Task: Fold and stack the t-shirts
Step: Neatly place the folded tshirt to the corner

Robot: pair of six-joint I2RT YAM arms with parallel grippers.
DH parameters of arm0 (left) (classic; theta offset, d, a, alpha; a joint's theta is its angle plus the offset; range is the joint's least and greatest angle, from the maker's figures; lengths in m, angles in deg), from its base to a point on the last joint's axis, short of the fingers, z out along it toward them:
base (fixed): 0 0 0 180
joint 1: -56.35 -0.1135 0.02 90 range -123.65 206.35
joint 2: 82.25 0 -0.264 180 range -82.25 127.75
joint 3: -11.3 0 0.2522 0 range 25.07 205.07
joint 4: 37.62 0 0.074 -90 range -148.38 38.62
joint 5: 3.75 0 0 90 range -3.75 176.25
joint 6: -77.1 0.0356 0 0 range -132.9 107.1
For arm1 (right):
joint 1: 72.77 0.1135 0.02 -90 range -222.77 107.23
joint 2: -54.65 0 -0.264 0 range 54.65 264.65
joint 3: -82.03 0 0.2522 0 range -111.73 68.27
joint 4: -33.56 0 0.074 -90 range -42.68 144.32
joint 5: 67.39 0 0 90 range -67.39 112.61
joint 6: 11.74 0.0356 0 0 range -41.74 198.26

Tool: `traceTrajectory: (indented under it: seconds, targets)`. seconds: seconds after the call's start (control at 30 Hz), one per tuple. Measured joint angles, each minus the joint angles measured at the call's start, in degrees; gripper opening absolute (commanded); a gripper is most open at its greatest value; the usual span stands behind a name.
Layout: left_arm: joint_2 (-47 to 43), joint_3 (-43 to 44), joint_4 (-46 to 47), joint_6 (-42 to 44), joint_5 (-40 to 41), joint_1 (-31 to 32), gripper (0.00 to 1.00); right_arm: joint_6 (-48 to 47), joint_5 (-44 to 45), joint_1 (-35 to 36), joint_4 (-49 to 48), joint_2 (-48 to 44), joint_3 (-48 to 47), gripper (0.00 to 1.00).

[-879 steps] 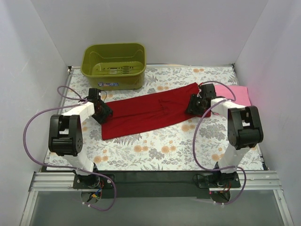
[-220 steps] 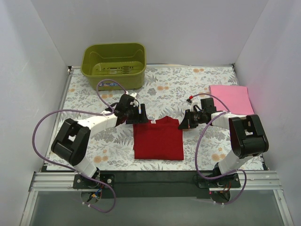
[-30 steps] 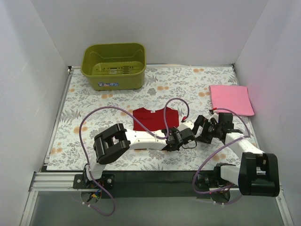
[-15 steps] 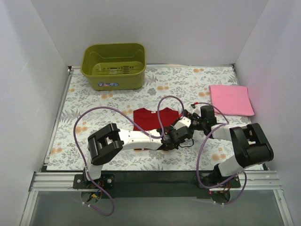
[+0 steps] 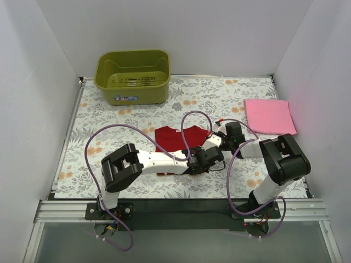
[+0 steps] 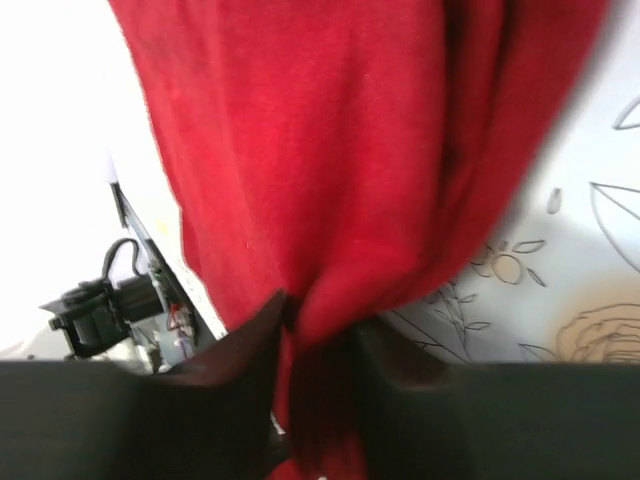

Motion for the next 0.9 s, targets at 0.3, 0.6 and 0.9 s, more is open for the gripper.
traceTrajectory:
  seconds: [0.3, 0.6, 0.9]
  targets:
    - [-6.2, -1.0, 0.2, -2.1, -2.6, -2.0, 0.82, -12.1, 7.6, 0.4, 16.8, 0.2, -9.5, 0.01]
    - [-26.2, -6.3, -0.2, -2.4, -8.2, -17.4, 0.98, -35.8, 36.4, -0.8, 41.7, -1.3, -30.3, 0.01]
    - [-41.2, -21.3, -3.3, -1.4, -0.7, -34.1, 0.98, -50.6, 63.7, -6.0, 52.5, 0.0, -45.4, 0.01]
